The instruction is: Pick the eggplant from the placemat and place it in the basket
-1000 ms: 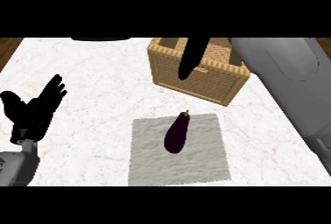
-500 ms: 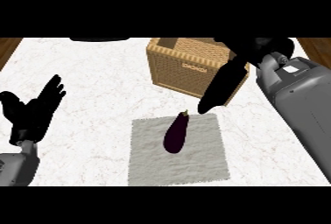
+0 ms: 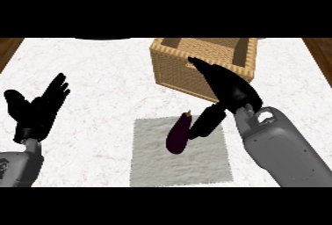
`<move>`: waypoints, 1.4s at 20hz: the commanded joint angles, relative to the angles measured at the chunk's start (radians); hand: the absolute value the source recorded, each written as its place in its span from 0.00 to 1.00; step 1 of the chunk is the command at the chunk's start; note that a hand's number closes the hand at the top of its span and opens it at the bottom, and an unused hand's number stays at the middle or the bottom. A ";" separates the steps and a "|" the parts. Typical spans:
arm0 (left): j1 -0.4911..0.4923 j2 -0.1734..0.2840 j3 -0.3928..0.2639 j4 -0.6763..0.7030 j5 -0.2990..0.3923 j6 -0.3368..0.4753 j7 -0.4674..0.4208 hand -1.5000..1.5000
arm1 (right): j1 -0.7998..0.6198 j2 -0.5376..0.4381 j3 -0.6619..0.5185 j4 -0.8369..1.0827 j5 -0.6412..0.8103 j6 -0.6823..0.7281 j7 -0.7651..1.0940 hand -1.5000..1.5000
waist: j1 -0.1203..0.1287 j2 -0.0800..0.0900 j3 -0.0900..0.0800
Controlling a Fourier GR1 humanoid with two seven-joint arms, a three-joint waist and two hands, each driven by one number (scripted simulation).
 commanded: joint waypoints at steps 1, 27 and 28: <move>-0.003 0.019 0.036 -0.010 0.022 -0.040 0.026 0.50 | 0.081 0.074 0.031 0.056 0.136 -0.104 -0.073 0.00 | 0.006 0.002 0.000; -0.043 -0.052 0.061 0.093 -0.074 -0.056 -0.030 0.50 | 0.189 0.234 -0.020 0.306 0.282 -0.069 -0.280 0.00 | 0.002 0.002 0.000; -0.058 -0.052 0.065 0.067 -0.065 -0.064 0.001 0.50 | 0.202 0.211 -0.049 0.293 0.266 -0.036 -0.313 0.00 | 0.002 0.002 0.000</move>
